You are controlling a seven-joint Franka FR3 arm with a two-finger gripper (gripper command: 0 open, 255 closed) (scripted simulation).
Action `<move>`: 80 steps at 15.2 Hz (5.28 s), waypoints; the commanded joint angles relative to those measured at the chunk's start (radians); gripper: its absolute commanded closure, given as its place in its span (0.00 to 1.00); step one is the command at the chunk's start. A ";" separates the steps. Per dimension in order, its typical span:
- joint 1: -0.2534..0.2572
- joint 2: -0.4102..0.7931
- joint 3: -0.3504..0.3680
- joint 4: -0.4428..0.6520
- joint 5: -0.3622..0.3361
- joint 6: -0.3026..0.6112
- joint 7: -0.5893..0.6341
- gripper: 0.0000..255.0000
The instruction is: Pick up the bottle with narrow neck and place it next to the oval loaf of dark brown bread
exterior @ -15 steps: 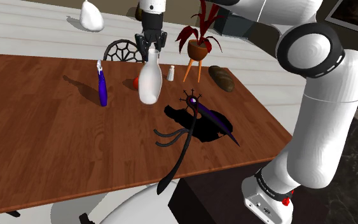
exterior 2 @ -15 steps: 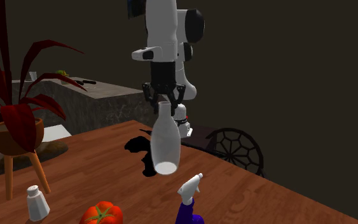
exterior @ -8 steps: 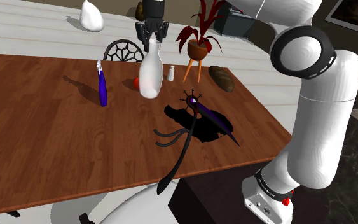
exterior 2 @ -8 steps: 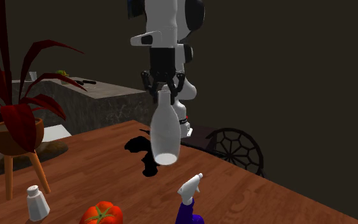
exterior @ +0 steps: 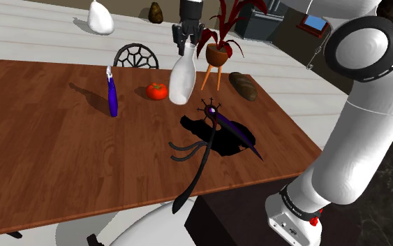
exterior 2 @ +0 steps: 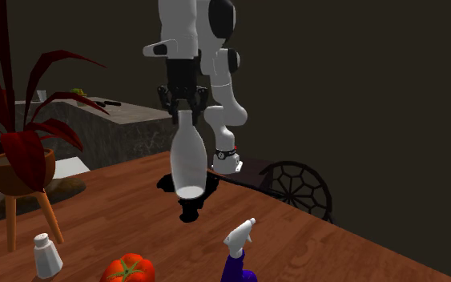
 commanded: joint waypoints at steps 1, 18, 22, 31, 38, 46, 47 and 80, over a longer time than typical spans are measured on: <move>-0.037 -0.052 -0.013 -0.074 0.012 0.025 -0.045 1.00; -0.273 -0.251 -0.177 -0.335 0.041 0.105 -0.436 1.00; -0.322 -0.253 -0.221 -0.338 0.038 0.111 -0.528 1.00; -0.435 -0.198 -0.316 -0.270 0.038 0.108 -0.736 1.00; -0.529 -0.095 -0.381 -0.135 0.054 0.085 -0.894 1.00; -0.599 -0.006 -0.416 -0.067 0.073 0.110 -0.995 1.00; -0.598 -0.009 -0.415 -0.085 0.072 0.125 -0.994 1.00; -0.593 -0.005 -0.412 -0.377 0.071 0.420 -0.980 0.00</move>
